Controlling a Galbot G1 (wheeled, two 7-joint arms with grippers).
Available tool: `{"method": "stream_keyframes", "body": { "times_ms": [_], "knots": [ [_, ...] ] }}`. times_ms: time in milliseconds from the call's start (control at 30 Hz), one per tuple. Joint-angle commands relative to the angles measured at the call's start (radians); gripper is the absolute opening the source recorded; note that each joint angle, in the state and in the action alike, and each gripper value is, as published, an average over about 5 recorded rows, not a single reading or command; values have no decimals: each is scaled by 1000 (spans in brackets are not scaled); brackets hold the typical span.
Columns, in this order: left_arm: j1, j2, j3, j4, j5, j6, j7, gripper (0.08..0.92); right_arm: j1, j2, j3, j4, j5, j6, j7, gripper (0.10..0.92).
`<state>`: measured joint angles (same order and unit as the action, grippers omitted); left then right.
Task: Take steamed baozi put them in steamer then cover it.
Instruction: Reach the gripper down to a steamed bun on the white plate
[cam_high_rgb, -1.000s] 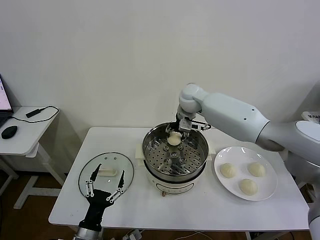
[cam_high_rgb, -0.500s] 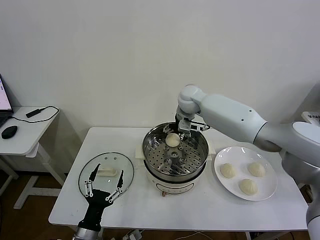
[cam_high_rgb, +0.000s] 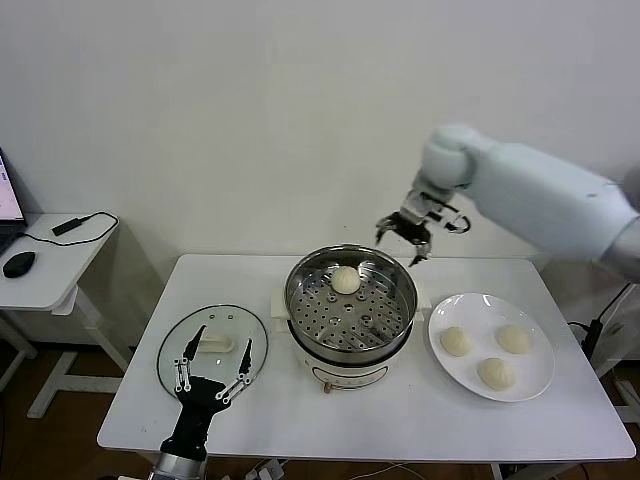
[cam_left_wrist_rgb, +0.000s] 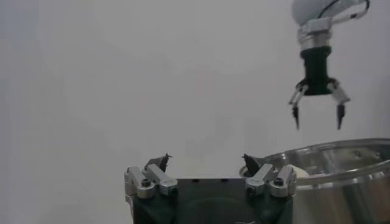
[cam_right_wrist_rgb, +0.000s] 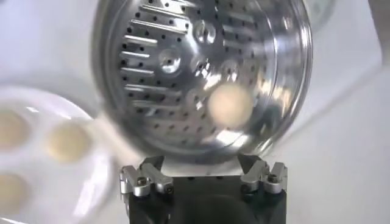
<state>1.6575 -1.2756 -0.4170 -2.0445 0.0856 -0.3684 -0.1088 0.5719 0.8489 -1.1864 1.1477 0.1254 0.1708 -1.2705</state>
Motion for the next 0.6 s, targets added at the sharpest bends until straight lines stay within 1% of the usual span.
{"method": "stream_keyframes", "body": {
  "times_ms": [33, 167, 267, 433, 600],
  "knots": [
    [-1, 0, 0, -1, 1, 1, 0, 823, 30, -172, -135, -12, 221, -216, 1, 823],
    [1, -1, -4, -1, 1, 1, -1, 823, -75, -202, -141, -22, 223, -222, 69, 823],
    [3, -3, -6, -1, 2, 2, -1, 823, -154, -207, -117, -39, 196, -218, 98, 823],
    [4, -7, -7, 0, 4, 2, -3, 823, -241, -189, -82, -76, 144, -203, 151, 823],
    [6, -9, -8, 3, 5, 0, -4, 823, -298, -156, -55, -117, 134, -200, 191, 823]
  ]
}}
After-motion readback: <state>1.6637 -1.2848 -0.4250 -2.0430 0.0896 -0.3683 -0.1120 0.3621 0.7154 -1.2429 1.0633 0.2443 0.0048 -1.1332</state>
